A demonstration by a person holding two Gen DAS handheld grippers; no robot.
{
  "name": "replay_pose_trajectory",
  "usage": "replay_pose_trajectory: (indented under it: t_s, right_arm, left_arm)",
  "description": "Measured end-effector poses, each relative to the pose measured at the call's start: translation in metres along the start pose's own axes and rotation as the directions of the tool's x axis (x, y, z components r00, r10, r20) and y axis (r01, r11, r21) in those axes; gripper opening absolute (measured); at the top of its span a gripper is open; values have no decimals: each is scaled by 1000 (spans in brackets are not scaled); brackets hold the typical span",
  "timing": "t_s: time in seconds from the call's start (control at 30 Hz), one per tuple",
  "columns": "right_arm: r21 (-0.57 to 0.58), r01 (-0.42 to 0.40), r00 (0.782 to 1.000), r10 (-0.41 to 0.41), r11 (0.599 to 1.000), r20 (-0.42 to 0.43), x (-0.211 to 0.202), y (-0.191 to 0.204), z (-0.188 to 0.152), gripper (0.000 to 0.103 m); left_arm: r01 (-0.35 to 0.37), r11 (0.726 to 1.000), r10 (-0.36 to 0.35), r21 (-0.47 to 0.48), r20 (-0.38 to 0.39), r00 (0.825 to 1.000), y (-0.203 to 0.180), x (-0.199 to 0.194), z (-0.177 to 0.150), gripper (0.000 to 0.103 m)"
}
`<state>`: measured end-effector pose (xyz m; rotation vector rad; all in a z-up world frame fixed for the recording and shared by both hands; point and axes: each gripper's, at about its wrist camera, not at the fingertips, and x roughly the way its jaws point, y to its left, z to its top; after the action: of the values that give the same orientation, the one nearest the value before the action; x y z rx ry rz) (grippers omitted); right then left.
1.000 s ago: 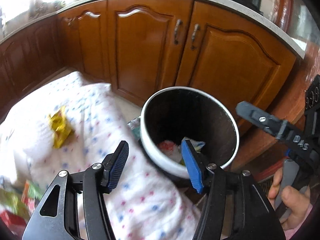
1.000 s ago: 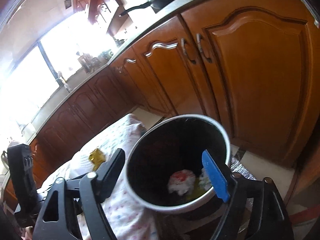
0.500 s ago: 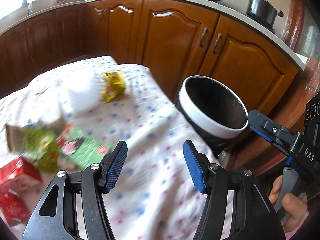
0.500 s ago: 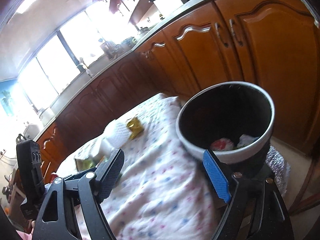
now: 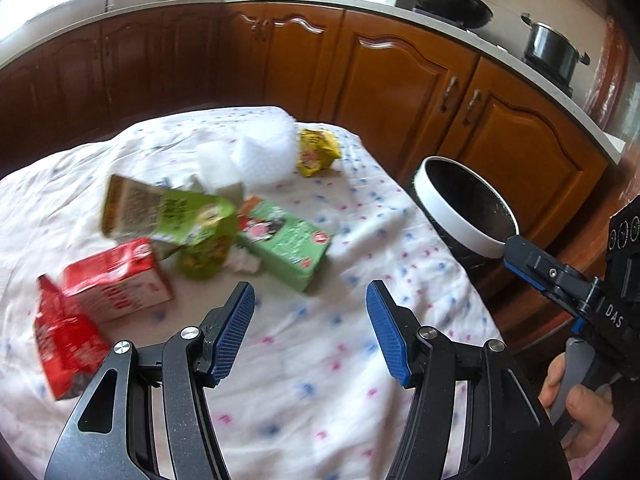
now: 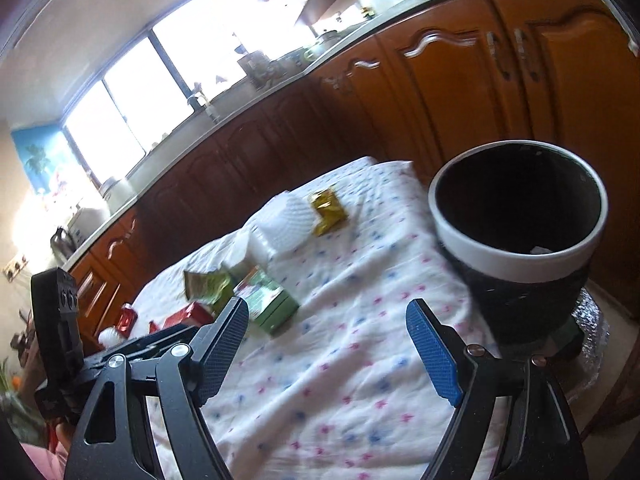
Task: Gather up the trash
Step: 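Grasp the red snack bag with the left gripper while the right gripper grasps the green milk carton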
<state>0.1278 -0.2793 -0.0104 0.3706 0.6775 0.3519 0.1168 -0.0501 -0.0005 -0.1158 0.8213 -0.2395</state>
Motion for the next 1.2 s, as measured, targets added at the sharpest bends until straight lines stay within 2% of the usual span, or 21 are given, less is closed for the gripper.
replay_pose_trajectory:
  t_s: [0.27, 0.53, 0.73, 0.97, 1.07, 1.2]
  right_arm:
    - [-143, -57, 996, 46, 988, -80, 25, 36, -4, 83]
    - [-298, -107, 984, 59, 949, -167, 61, 72, -4, 83]
    - [-358, -127, 976, 52, 925, -213, 92, 84, 1, 83]
    - [-382, -130, 967, 33, 915, -251, 129, 90, 1, 83]
    - [-401, -129, 963, 18, 907, -269, 141, 93, -1, 83]
    - [-409, -127, 958, 5, 904, -286, 151, 94, -4, 83]
  left_arm:
    - [-42, 998, 42, -42, 9, 999, 31, -17, -8, 59]
    - [-96, 992, 99, -82, 33, 995, 60, -41, -16, 60]
    - [-187, 973, 196, -135, 56, 979, 93, -61, -21, 65]
    - [-261, 945, 269, -197, 13, 963, 130, -57, -29, 72]
    - [-264, 944, 264, -196, -26, 964, 137, -44, -31, 73]
    - [-224, 948, 215, -225, -64, 974, 145, -31, -35, 73]
